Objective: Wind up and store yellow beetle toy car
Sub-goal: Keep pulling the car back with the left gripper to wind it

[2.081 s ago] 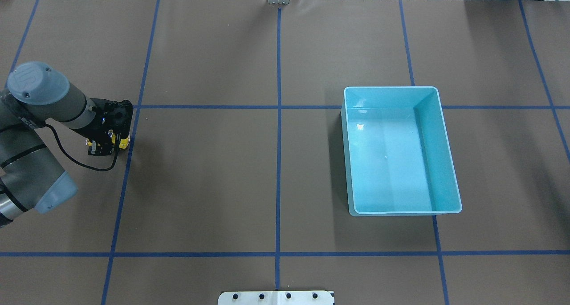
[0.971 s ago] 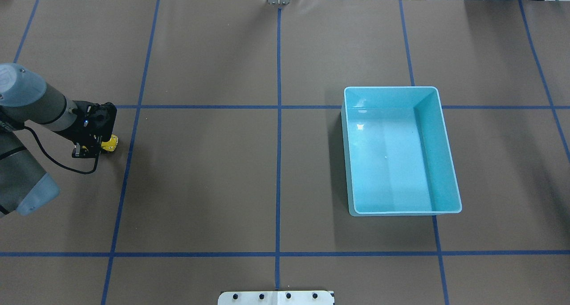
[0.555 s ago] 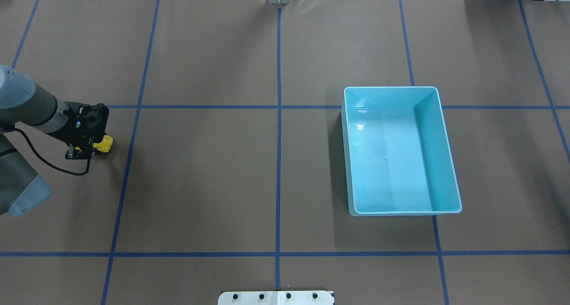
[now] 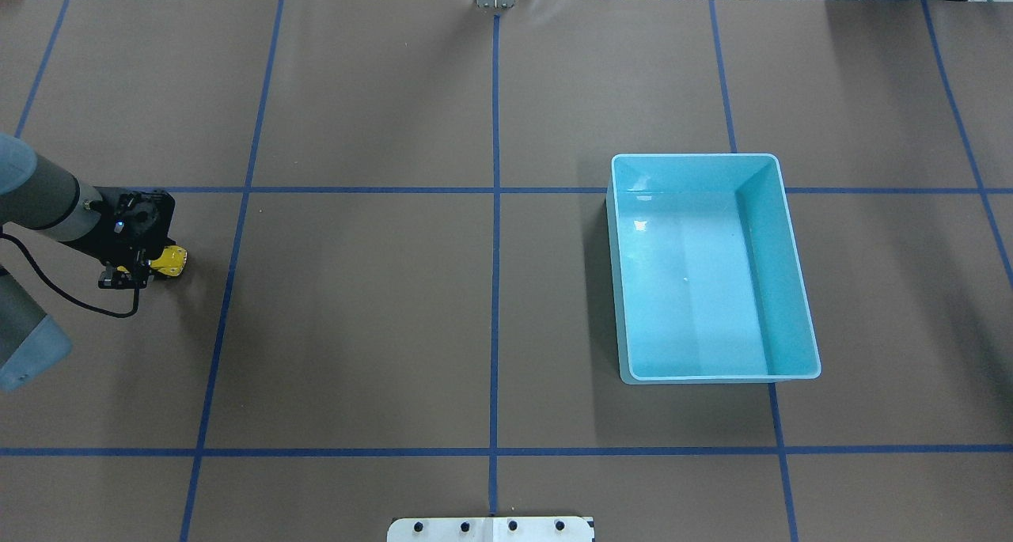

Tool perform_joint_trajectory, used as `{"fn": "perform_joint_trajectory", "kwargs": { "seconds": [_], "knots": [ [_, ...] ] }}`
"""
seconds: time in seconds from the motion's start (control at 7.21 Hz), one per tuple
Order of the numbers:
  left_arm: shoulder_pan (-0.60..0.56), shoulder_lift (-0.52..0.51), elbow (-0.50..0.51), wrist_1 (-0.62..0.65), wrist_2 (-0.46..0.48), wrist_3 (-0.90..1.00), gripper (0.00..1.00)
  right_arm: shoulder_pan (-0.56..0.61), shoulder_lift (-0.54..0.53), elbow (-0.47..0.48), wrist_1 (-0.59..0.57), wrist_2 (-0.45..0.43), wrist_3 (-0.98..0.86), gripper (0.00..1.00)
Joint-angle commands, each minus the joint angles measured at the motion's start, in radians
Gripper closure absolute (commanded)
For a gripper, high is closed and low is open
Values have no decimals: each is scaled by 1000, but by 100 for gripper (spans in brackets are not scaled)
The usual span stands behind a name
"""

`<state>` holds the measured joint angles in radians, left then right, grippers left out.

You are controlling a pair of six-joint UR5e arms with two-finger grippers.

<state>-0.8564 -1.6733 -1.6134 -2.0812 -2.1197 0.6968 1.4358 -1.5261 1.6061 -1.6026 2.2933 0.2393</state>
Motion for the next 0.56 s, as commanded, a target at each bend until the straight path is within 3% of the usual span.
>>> {"fn": "perform_joint_trajectory", "kwargs": {
  "seconds": [0.0,0.28,0.42],
  "knots": [
    [-6,6,7,-13,-8,12,98,0,0,0,0,0,0,0],
    [-6,6,10,-14,-9,12,98,0,0,0,1,0,1,0],
    [-6,6,12,-14,-11,15,58,0,0,0,0,0,0,0]
  ]
}}
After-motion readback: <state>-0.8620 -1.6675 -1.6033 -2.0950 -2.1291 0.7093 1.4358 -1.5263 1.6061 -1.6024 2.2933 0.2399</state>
